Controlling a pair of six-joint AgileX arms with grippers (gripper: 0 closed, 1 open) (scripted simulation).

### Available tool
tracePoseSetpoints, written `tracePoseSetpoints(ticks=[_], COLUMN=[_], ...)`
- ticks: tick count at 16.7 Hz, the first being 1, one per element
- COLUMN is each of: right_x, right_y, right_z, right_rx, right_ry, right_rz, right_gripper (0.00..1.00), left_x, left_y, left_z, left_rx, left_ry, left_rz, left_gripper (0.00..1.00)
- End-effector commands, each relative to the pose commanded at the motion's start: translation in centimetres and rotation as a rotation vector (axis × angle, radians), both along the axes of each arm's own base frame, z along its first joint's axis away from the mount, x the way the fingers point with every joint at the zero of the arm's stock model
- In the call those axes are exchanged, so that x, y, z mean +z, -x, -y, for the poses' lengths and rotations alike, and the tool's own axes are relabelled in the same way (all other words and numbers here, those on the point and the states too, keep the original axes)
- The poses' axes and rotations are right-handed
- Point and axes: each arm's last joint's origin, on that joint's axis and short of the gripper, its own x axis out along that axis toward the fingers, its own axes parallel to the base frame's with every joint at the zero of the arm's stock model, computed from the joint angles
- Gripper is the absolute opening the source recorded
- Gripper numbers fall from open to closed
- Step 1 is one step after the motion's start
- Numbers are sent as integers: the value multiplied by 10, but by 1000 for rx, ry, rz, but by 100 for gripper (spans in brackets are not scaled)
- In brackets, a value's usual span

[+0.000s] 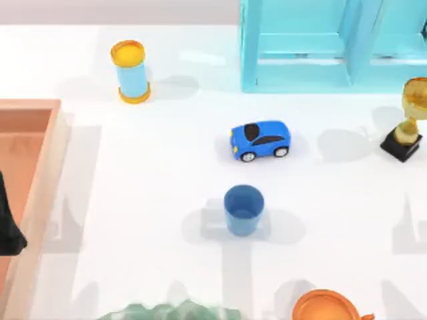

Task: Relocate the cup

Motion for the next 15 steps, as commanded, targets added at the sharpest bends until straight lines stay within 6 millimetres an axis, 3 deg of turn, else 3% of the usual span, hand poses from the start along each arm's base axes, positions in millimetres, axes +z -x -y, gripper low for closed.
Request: tracePoseSetpoints(ticks=[4, 7, 11, 15], right_x=[4, 19, 57, 100], right_y=[0, -4, -19, -54], right_z=[-1, -4, -15, -37], right_rx=[7, 32, 77, 113], right_ry=[-14, -65, -160, -239], right_rz=[-27, -127, -343, -620], right_gripper=[100, 100, 100, 100], left_x=[0, 0, 0, 0], left_y=[0, 0, 0, 0], left_z=[0, 0, 0, 0], left_rx=[0, 0, 0, 0], left_ry=[0, 0, 0, 0], left_rz=[0, 0, 0, 0], left_gripper=[100, 100, 100, 100])
